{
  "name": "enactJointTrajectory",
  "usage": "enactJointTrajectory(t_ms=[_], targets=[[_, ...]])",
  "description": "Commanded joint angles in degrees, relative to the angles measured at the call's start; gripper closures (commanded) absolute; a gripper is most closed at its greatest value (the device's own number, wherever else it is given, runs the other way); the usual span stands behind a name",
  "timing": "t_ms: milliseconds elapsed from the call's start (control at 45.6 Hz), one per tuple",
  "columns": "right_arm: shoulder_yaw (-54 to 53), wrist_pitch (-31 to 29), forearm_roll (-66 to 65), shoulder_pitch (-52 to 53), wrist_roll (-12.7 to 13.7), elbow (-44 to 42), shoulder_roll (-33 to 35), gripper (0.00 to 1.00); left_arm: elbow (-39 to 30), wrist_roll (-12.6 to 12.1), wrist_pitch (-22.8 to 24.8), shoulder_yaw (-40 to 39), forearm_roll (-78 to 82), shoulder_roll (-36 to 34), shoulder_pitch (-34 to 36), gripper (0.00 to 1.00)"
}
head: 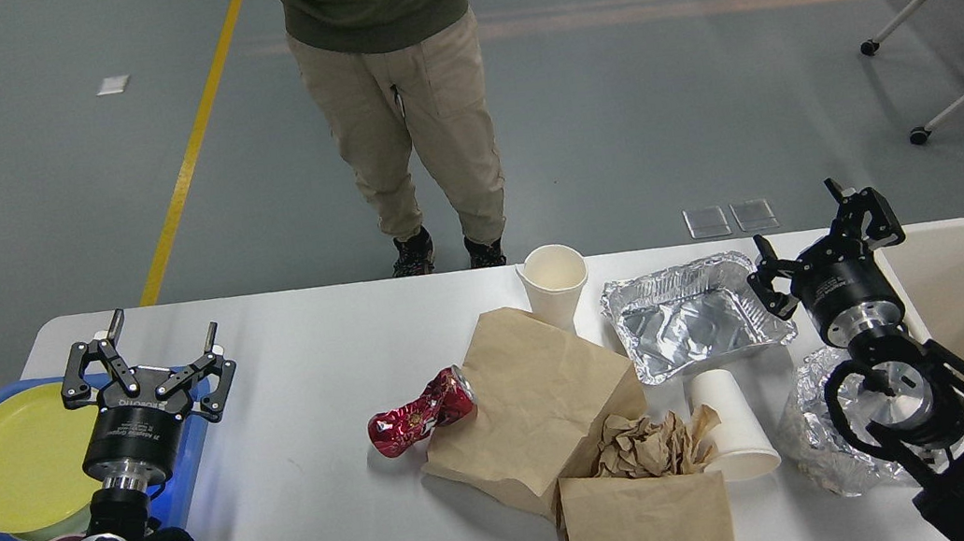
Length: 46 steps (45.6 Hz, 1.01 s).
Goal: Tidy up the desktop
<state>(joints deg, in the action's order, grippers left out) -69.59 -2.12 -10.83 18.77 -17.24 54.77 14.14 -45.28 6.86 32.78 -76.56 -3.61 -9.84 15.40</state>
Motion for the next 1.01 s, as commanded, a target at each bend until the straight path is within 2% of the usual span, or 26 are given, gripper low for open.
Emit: enactJointTrajectory(t_ms=[0, 987], targets=[[0.1, -0.3, 0.7, 0.7, 0.4, 0.1, 1.3, 0.0, 0.0, 0.0, 0.0, 0.0, 0.0, 0.0, 0.0, 0.04], [2.6, -0.9, 1.2, 0.2, 0.5, -0.4, 2.5, 0.0, 0.0, 0.0, 0.0, 0.0, 0.0, 0.0, 0.0, 0.04]])
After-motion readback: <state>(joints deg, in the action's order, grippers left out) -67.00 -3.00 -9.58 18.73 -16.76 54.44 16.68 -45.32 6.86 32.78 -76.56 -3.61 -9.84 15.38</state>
